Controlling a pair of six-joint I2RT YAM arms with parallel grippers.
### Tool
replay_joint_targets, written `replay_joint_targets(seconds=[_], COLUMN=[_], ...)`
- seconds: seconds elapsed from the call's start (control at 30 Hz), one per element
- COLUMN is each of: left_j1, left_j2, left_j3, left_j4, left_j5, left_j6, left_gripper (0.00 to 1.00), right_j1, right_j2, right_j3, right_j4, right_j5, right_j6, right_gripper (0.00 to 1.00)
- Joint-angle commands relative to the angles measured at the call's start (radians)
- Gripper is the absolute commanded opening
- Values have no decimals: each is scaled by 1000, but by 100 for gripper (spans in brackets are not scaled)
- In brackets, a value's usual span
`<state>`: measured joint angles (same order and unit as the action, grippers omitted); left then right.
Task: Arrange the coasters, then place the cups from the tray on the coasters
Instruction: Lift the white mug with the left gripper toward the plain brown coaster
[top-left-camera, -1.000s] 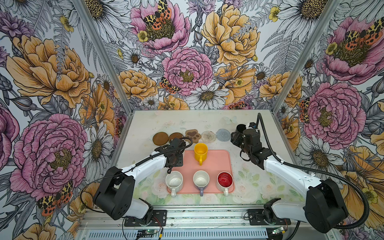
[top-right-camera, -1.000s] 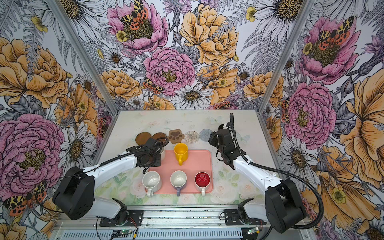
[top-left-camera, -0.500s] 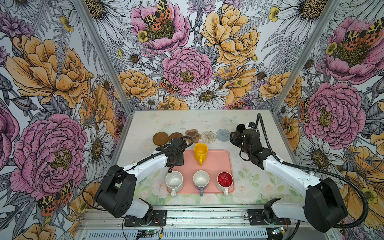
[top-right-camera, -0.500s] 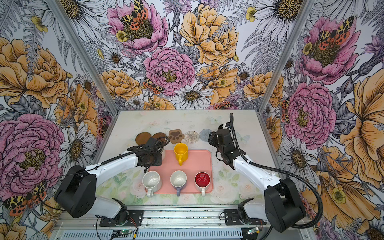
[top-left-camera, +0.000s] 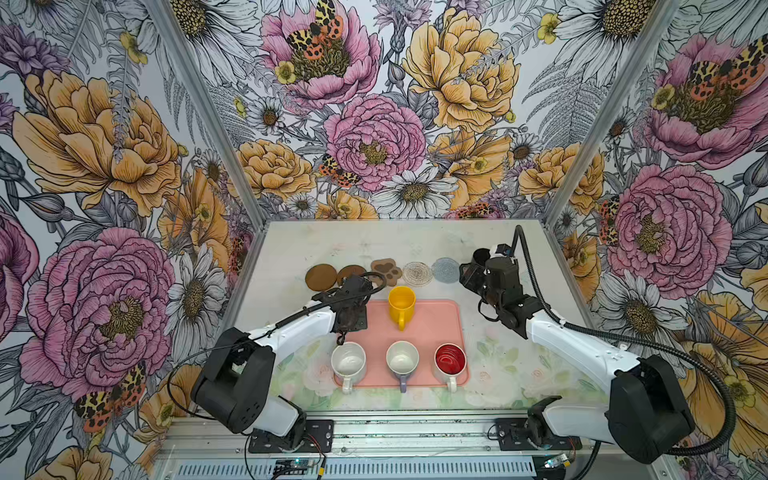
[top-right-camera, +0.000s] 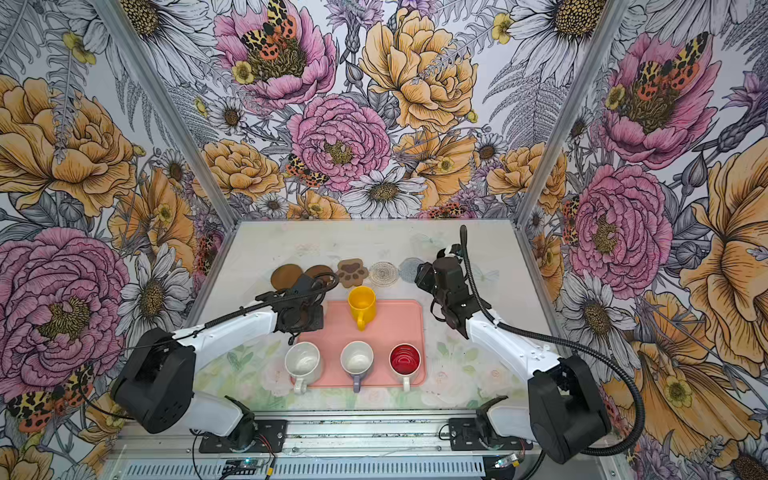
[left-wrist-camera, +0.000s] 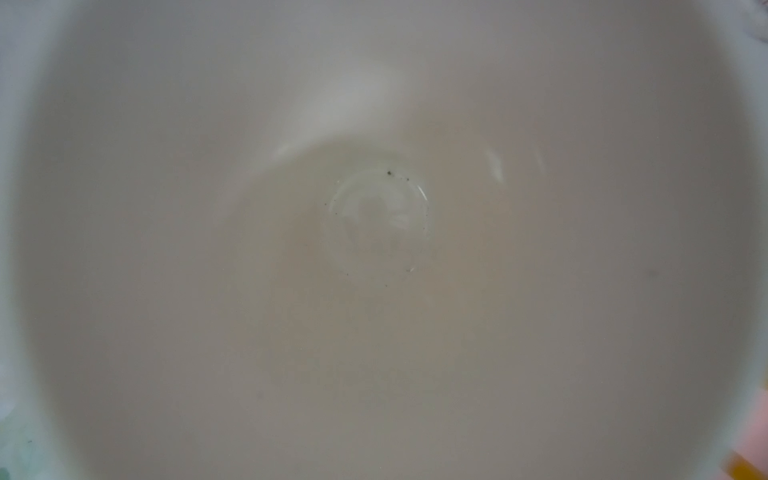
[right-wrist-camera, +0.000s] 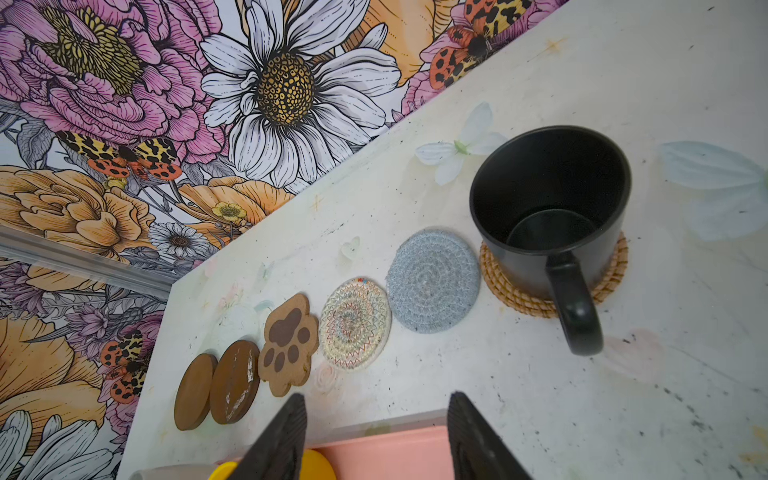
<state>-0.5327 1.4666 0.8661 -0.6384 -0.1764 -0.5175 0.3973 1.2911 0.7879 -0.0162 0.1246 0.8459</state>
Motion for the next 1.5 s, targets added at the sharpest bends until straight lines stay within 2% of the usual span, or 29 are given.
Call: replay_joint_targets(seconds=[0.0,0.4,0.43,0.9,1.2,1.47], left_j1=[7,8,8,25,113,193], left_j2=[9,-38,-41,-43,-73,-43], left_j3=[10,41,46,118,166,241], left_j4=[23,28,29,31,31,30], left_j5=[-9,-26,-56,-55,-49,-41], left_j6=[2,19,21,77,132,186], left_gripper=[0,0,0,0,0,0], right_j1=[-8,-11,-11,-15,-19,-22], right_j2=[14,27,27,20,13,11], right_j3=[-10,-10,-10,-18,-23,-26], right_j4=[27,42,42,42,42,44], right_j5=[-11,-26,-27,-28,-31,-34], right_j6=[8,14,15,13,15,16], right_gripper=[56,56,56,55,55,55])
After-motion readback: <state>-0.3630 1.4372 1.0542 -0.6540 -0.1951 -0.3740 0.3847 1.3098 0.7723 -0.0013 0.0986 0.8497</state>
